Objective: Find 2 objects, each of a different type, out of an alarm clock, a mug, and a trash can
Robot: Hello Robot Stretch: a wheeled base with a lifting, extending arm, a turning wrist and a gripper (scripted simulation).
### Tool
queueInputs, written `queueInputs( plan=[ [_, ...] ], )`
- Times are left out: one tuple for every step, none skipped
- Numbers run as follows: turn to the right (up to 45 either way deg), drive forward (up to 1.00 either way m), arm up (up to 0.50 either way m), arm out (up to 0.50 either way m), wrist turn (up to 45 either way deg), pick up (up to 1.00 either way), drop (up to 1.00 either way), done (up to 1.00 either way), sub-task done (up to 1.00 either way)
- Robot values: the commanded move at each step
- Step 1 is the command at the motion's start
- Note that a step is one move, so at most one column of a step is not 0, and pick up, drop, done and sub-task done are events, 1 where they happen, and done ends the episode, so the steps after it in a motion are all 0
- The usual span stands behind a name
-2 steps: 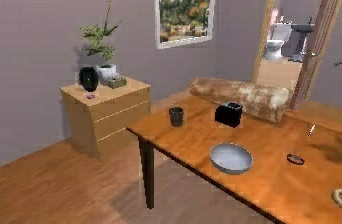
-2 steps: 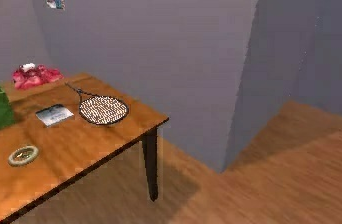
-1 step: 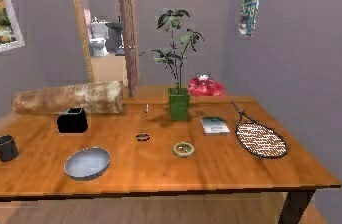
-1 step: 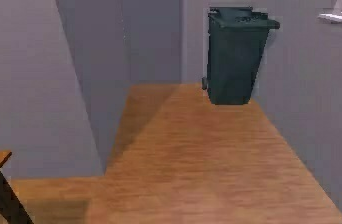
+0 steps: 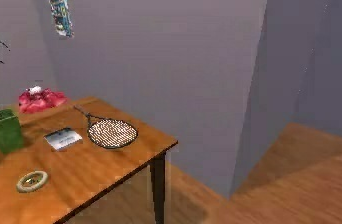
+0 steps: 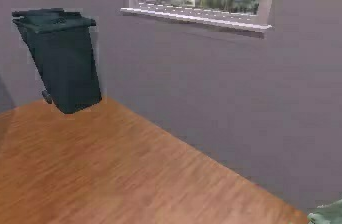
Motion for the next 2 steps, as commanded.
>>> queueInputs(
  plan=[
    [45.0,0.0,0.0,0.0,0.0,0.0,0.0,0.0,0.0],
    [15.0,0.0,0.0,0.0,0.0,0.0,0.0,0.0,0.0]
  ],
)
